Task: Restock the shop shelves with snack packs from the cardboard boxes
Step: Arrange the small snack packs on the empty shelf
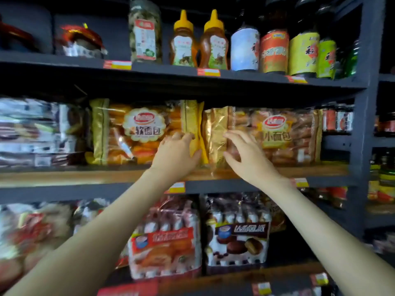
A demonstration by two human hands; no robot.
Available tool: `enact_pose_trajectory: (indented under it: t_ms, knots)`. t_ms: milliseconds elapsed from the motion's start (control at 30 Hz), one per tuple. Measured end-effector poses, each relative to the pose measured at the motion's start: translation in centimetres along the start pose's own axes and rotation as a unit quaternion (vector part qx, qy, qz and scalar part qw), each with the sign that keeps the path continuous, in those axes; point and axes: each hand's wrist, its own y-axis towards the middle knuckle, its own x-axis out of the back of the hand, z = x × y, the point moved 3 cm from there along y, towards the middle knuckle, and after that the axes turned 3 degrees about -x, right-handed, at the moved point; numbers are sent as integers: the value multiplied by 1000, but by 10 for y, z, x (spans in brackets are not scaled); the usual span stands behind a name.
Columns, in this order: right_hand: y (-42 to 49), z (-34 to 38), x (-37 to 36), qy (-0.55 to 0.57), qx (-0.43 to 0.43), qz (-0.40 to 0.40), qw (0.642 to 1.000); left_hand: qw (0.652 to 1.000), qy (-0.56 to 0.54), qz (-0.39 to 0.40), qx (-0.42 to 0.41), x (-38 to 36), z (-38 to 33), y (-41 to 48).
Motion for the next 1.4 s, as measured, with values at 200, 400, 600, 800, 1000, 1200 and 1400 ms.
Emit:
enact_pose_trajectory:
  t_ms: [200, 400, 600, 800, 1000, 1200, 1400]
  knots:
    - [-80, 153, -70, 127, 34, 25, 991, 999, -37, -27, -6, 58, 63, -161]
    - [-164, 297, -143, 214, 82, 136, 964, 993, -33, 25, 112, 102, 130, -336]
    - [-240, 415, -186, 277, 131, 301, 903, 961, 53, 59, 264, 158, 168, -483]
    - [-323, 518, -214, 340, 235, 400, 818, 874, 158, 104, 448, 222, 160, -625]
    - [-418, 639, -211, 404, 328, 456, 722, 735, 230, 133, 623, 306, 115, -779]
    - [-519, 763, -195, 402, 427, 522, 620, 590, 253, 94, 761, 387, 80, -929]
    - [-619, 893, -220, 355, 460, 578, 573, 447, 188, 136, 864, 437, 109, -1074]
